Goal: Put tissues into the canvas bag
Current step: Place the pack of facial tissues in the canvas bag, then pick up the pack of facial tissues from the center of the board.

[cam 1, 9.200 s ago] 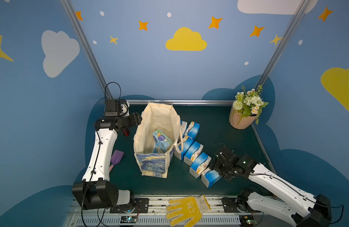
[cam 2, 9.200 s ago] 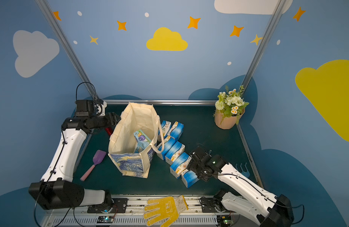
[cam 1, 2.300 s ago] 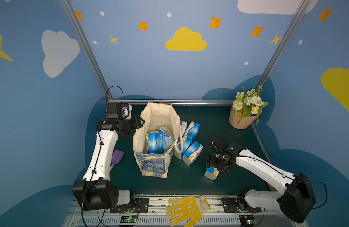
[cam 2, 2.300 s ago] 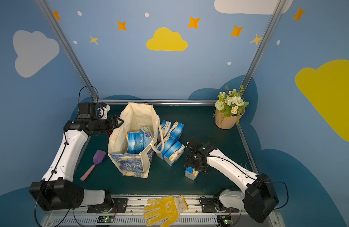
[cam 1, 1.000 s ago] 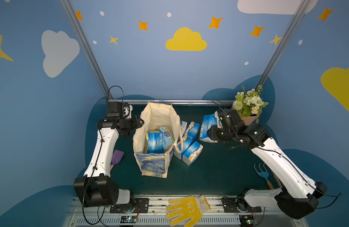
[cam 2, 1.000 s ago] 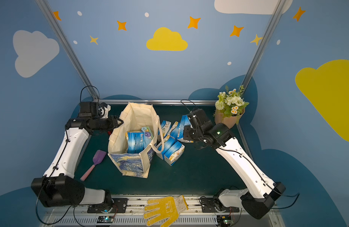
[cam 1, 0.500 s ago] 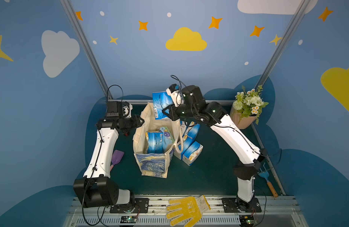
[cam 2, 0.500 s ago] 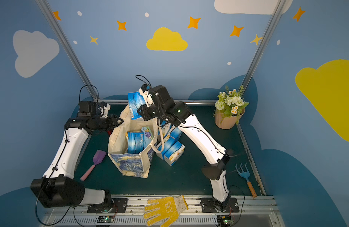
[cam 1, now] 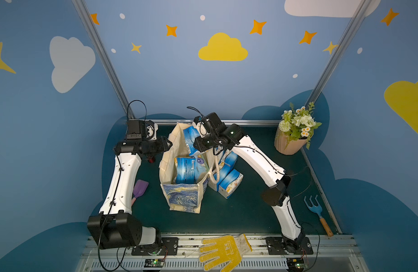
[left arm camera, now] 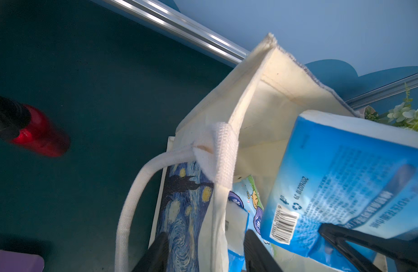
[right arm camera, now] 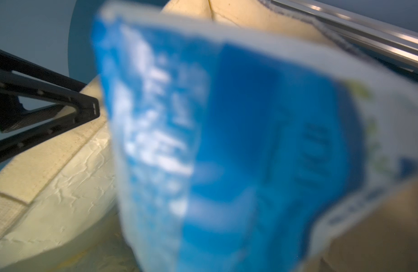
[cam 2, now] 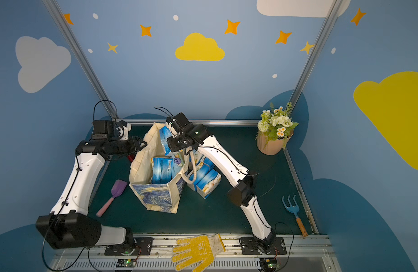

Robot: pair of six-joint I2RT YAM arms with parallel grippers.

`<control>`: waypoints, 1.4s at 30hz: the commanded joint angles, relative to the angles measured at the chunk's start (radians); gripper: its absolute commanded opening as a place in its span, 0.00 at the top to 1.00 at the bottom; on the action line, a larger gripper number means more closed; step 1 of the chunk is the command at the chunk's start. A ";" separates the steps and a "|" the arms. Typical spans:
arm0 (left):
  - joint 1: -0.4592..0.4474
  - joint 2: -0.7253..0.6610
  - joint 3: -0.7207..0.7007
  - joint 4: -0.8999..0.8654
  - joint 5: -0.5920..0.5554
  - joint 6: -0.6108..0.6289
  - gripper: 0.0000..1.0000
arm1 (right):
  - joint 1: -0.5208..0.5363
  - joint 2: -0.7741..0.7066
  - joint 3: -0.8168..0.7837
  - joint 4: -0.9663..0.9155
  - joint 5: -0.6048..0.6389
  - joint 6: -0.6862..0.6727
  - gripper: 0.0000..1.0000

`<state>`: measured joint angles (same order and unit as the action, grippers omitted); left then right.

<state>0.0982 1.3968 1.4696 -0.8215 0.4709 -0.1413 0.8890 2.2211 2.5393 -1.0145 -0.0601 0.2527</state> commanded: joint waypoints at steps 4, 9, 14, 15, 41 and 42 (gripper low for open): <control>0.005 -0.028 0.010 -0.016 -0.021 0.010 0.96 | -0.005 0.024 0.018 0.020 -0.019 0.000 0.47; 0.005 -0.031 -0.010 0.004 -0.012 0.004 0.96 | -0.013 0.005 0.017 0.027 -0.021 -0.001 0.40; 0.005 -0.030 -0.012 0.008 -0.002 0.004 0.96 | -0.021 -0.079 -0.008 0.054 -0.022 -0.024 0.34; 0.005 -0.031 -0.012 0.010 -0.002 0.005 0.96 | -0.023 -0.110 -0.026 0.068 -0.019 -0.028 0.34; 0.005 -0.020 0.023 -0.034 -0.011 0.015 0.88 | -0.357 -0.220 -0.469 0.024 0.050 0.121 0.25; 0.004 -0.018 0.021 -0.034 -0.012 0.016 0.86 | -0.357 -0.191 -0.456 0.010 0.044 0.121 0.25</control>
<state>0.0994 1.3727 1.4647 -0.8249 0.4583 -0.1421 0.5320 2.0182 2.0186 -0.9257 0.0154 0.3592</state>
